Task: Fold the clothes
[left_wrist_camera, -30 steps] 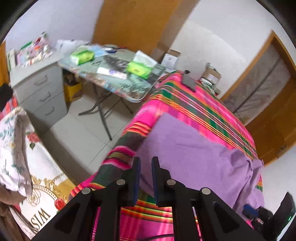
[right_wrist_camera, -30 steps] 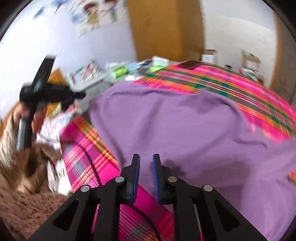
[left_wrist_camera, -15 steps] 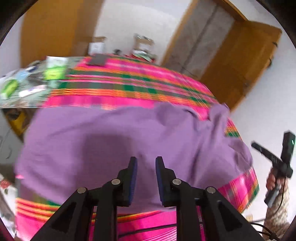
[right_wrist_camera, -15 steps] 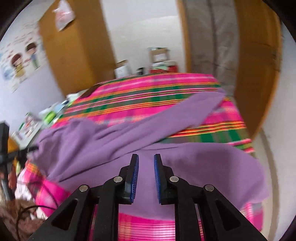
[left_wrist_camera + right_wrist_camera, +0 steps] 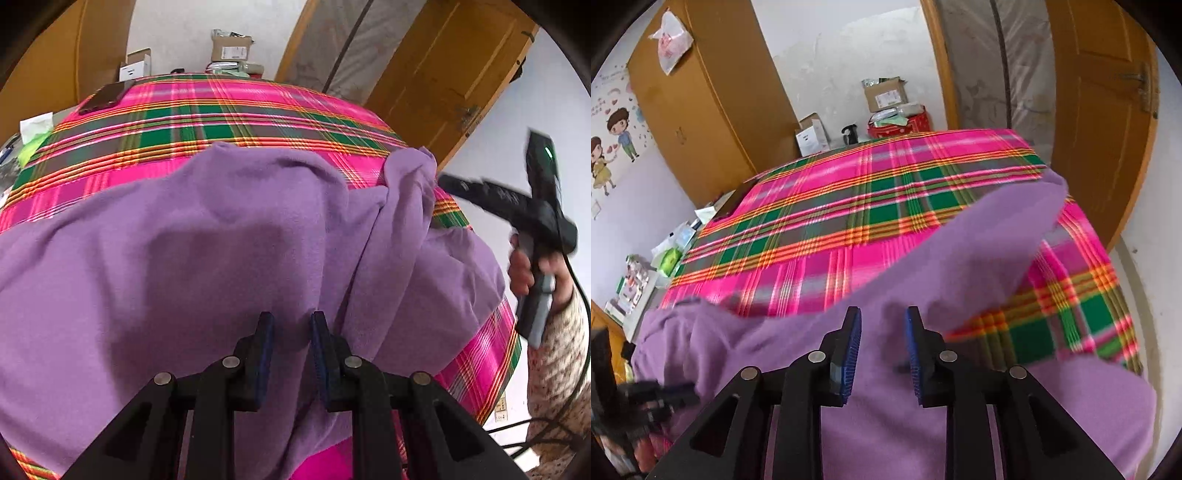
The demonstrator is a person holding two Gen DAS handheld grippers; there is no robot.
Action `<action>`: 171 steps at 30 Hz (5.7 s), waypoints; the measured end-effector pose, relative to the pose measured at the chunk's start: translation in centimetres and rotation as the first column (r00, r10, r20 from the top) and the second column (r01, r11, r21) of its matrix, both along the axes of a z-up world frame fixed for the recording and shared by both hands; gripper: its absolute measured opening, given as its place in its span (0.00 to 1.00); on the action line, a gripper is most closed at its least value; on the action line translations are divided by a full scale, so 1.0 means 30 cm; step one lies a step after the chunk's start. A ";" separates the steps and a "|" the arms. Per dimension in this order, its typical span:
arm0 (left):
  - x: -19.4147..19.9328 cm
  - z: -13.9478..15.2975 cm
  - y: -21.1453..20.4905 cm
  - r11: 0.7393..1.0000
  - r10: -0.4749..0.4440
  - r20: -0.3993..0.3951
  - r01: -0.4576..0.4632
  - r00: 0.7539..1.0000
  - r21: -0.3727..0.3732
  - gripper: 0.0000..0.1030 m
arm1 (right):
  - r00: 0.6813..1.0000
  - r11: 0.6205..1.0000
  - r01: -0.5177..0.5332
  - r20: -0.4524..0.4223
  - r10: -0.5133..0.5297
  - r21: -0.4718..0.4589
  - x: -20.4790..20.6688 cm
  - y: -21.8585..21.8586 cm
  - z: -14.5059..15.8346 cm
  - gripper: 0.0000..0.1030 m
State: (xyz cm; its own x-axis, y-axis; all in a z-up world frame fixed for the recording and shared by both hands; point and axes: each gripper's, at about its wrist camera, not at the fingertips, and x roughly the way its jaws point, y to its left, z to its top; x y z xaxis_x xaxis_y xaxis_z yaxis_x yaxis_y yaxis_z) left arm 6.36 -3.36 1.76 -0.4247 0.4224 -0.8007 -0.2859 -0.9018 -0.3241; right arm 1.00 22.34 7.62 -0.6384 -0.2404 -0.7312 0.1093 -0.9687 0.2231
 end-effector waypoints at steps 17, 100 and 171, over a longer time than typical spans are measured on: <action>-0.035 -0.019 0.051 0.998 -0.063 -0.018 0.063 0.998 0.000 0.25 | 0.984 0.991 0.075 0.156 -0.092 0.112 -0.306 -0.061 -0.112 0.38; 0.133 -0.030 0.348 0.893 -0.330 -0.185 0.243 0.926 -0.378 0.28 | 0.925 0.924 0.379 -0.009 -0.380 -0.050 0.200 0.380 -0.149 0.43; 0.224 0.099 0.404 0.901 -0.426 -0.328 0.361 0.843 -0.240 0.03 | 0.835 0.883 0.468 -0.318 -0.449 -0.018 0.415 0.494 0.056 0.07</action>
State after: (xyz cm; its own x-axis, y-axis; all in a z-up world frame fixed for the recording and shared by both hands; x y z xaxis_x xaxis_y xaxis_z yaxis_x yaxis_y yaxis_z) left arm 13.07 8.76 4.74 -0.5240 0.4940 -0.6939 -0.6958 -0.7181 0.0142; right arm 13.46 37.17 9.29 -0.8569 0.1720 -0.4859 -0.2978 -0.9346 0.1945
